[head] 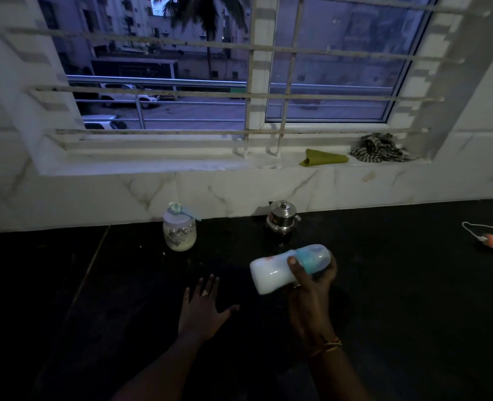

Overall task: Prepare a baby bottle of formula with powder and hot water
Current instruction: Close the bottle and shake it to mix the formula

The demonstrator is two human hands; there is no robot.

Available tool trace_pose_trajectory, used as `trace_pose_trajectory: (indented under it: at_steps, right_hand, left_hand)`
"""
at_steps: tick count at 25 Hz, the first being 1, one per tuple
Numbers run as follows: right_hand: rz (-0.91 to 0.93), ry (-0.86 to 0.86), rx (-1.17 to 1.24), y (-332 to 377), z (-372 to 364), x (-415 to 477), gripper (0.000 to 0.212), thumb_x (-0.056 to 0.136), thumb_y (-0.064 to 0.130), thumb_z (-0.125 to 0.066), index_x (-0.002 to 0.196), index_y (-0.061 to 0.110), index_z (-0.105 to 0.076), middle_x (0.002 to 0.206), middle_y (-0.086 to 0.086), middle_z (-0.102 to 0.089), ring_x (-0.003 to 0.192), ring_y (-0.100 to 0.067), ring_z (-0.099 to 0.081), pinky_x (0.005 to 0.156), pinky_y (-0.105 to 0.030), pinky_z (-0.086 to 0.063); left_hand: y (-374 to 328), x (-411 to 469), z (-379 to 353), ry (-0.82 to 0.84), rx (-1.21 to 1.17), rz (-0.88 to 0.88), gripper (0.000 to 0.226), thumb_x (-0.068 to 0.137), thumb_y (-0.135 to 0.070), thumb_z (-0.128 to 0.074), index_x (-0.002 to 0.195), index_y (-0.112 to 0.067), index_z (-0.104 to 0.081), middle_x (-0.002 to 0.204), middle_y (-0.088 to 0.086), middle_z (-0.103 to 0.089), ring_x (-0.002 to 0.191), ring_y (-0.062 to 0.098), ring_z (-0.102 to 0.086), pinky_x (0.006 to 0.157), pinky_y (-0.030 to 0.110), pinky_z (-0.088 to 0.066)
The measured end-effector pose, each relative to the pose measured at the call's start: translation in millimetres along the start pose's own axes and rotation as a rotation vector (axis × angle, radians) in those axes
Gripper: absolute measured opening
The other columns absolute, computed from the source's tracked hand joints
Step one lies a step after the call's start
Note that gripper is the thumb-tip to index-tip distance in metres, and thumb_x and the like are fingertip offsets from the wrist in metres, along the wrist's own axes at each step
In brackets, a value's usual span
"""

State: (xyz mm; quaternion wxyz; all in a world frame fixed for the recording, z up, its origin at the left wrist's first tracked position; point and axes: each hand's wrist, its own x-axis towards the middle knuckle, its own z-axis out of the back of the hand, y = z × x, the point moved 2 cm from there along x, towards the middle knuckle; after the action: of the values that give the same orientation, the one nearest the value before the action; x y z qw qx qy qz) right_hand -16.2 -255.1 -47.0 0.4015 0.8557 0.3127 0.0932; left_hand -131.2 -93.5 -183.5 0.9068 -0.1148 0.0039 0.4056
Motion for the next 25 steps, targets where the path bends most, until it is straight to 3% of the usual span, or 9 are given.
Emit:
trace_pose_trajectory:
  at_steps: [2, 4, 7, 12, 14, 17, 19, 21, 25]
  right_hand:
    - [-0.026, 0.044, -0.114, -10.5, 0.3, -4.6, 0.098, 0.041, 0.019, -0.089, 0.123, 0.042, -0.04, 0.126, -0.011, -0.049, 0.108, -0.032, -0.056, 0.086, -0.053, -0.051]
    - [-0.016, 0.057, -0.182, -12.4, -0.6, -6.1, 0.093, 0.044, 0.012, -0.087, 0.119, 0.042, -0.042, 0.127, -0.009, -0.047, 0.109, -0.031, -0.055, 0.089, -0.057, -0.049]
    - [0.003, 0.063, -0.048, -5.6, 4.0, 2.3, 0.115, 0.029, 0.03, -0.093, 0.127, 0.043, -0.036, 0.125, -0.007, -0.047, 0.11, -0.031, -0.055, 0.089, -0.056, -0.049]
    - [-0.023, 0.193, -0.347, -22.2, 0.1, -4.9, 0.1, 0.033, 0.034, -0.092, 0.12, 0.045, -0.043, 0.131, -0.005, -0.045, 0.117, -0.032, -0.051, 0.088, -0.061, -0.049]
    - [0.029, 0.164, -0.321, -15.1, 0.6, -1.5, 0.092, 0.045, 0.017, -0.087, 0.12, 0.045, -0.042, 0.129, -0.002, -0.044, 0.116, -0.03, -0.051, 0.085, -0.057, -0.051]
    - [0.027, 0.075, -0.146, -8.1, 1.1, 0.5, 0.083, 0.059, 0.003, -0.07, 0.125, 0.04, -0.036, 0.123, -0.002, -0.046, 0.109, -0.028, -0.054, 0.078, -0.047, -0.053]
    - [-0.023, 0.07, -0.226, -16.2, 6.0, -3.3, 0.075, 0.057, 0.003, -0.071, 0.116, 0.039, -0.043, 0.122, -0.007, -0.049, 0.106, -0.029, -0.056, 0.081, -0.05, -0.053]
    - [-0.053, 0.066, -0.351, -18.2, 9.2, -6.1, 0.072, 0.054, 0.0, -0.077, 0.108, 0.038, -0.045, 0.121, -0.011, -0.05, 0.105, -0.031, -0.057, 0.083, -0.051, -0.053]
    - [-0.01, 0.046, -0.414, 11.5, -6.0, 13.5, 0.069, 0.066, -0.005, -0.073, 0.111, 0.033, -0.037, 0.111, -0.004, -0.049, 0.094, -0.024, -0.059, 0.069, -0.038, -0.055]
  left_hand:
    - [0.4, 1.3, -0.1, 0.023, 0.019, -0.014, 0.126, 0.046, -0.093, 0.013, 0.149, -0.022, -0.003, 0.159, -0.006, -0.001, 0.146, 0.015, 0.002, 0.117, 0.044, -0.001]
    - [-1.1, 0.3, 0.8, 0.045, 0.039, -0.023, 0.125, 0.044, -0.089, 0.011, 0.149, -0.022, -0.001, 0.159, -0.006, 0.001, 0.146, 0.015, 0.004, 0.117, 0.043, 0.0]
    - [-2.1, -0.3, 0.1, 0.016, 0.02, 0.002, 0.132, 0.039, -0.092, 0.022, 0.149, -0.023, -0.002, 0.159, -0.008, 0.0, 0.146, 0.015, 0.002, 0.118, 0.044, -0.001]
    - [2.4, 0.5, 1.9, 0.136, 0.086, -0.053, 0.087, 0.085, -0.07, -0.026, 0.149, -0.021, 0.007, 0.159, -0.002, 0.01, 0.145, 0.018, 0.011, 0.118, 0.045, 0.002]
    - [1.9, 0.7, 1.1, 0.099, 0.072, -0.044, 0.098, 0.074, -0.083, -0.012, 0.149, -0.022, 0.006, 0.159, -0.003, 0.008, 0.146, 0.017, 0.009, 0.118, 0.045, 0.002]
    - [0.5, 0.2, 0.1, 0.026, -0.002, -0.036, 0.134, 0.036, -0.091, 0.024, 0.149, -0.023, 0.001, 0.159, -0.007, 0.002, 0.146, 0.015, 0.005, 0.117, 0.044, 0.002]
    - [1.8, 0.9, -0.3, 0.055, -0.019, -0.048, 0.135, 0.036, -0.094, 0.017, 0.149, -0.022, 0.001, 0.159, -0.006, 0.004, 0.146, 0.015, 0.006, 0.117, 0.043, 0.002]
    - [2.2, -0.4, 1.0, 0.045, -0.026, -0.057, 0.12, 0.048, -0.087, 0.003, 0.149, -0.023, 0.002, 0.159, -0.005, 0.004, 0.146, 0.016, 0.007, 0.117, 0.043, 0.002]
    - [1.1, -0.4, -4.6, 0.0, -0.014, -0.036, 0.133, 0.038, -0.092, 0.021, 0.149, -0.023, -0.003, 0.159, -0.007, 0.0, 0.146, 0.015, 0.003, 0.117, 0.043, 0.001]
